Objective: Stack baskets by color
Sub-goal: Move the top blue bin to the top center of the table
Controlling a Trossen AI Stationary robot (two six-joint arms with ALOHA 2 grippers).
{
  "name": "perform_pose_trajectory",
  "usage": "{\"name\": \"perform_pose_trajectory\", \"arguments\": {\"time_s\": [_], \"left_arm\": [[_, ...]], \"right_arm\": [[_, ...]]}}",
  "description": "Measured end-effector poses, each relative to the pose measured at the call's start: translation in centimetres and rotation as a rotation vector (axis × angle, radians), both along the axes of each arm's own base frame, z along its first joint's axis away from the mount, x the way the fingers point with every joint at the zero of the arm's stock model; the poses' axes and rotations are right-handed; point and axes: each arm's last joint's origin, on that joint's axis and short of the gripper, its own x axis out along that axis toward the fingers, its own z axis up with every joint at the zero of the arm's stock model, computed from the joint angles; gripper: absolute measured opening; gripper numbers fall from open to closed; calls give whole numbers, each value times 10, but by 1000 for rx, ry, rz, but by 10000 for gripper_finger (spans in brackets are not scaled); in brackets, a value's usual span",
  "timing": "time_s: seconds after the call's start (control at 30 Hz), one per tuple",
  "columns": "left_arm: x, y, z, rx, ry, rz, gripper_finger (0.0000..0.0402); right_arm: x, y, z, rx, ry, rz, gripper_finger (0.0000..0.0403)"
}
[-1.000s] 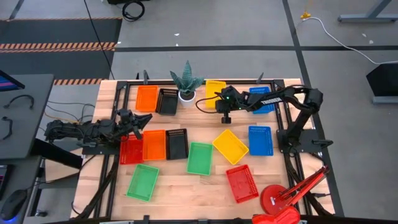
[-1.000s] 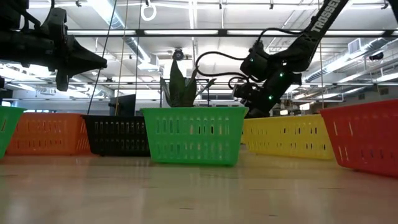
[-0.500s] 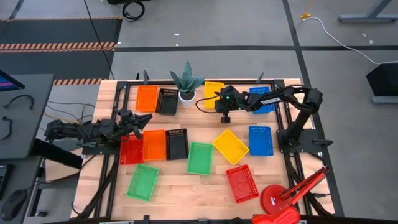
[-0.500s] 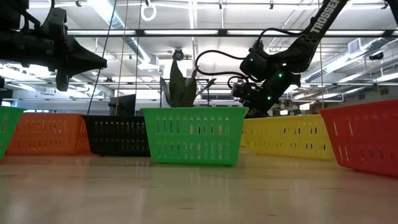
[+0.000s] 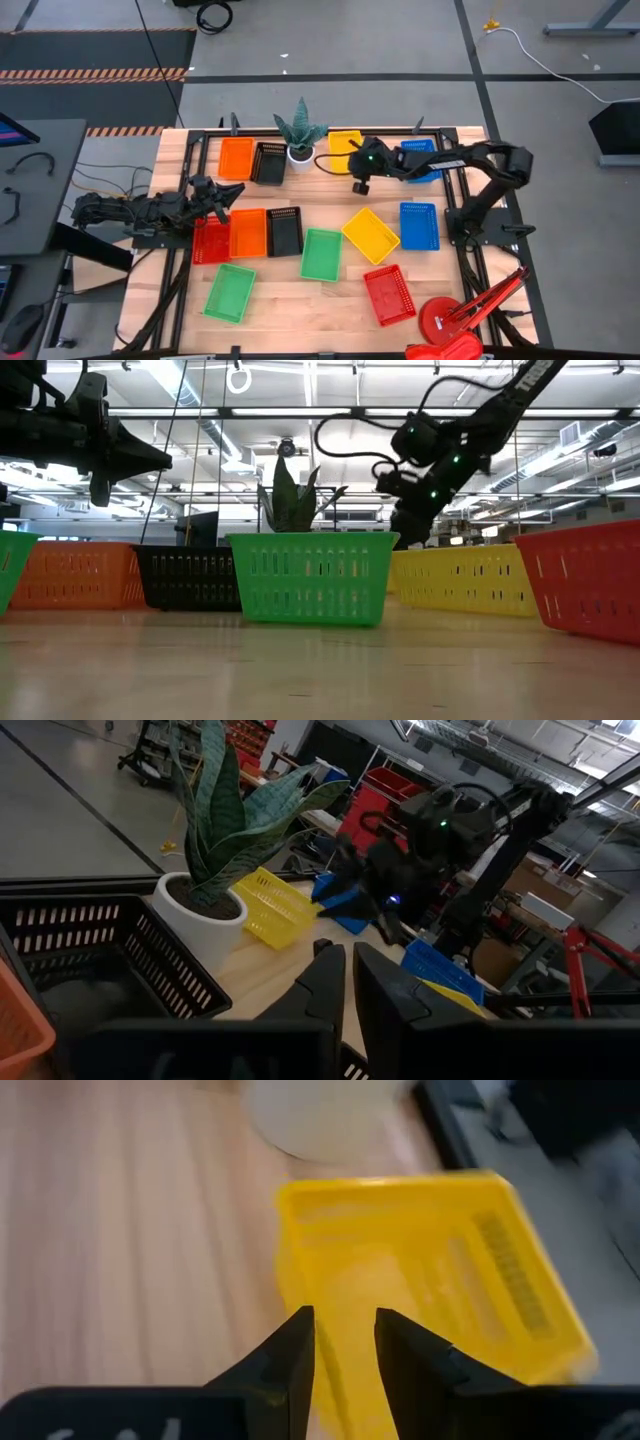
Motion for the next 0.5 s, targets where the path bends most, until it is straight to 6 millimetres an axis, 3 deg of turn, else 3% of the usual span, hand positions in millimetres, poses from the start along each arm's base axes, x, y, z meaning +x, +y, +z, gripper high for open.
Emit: {"name": "perform_pose_trajectory", "arguments": {"time_s": [0.27, 0.5], "left_arm": [[0, 0, 0, 0, 0, 0, 38], [0, 0, 0, 0, 0, 0, 33]], "right_arm": [[-37, 16, 25, 161, 33, -279, 112], [-72, 31, 36, 269, 107, -562, 115]]}}
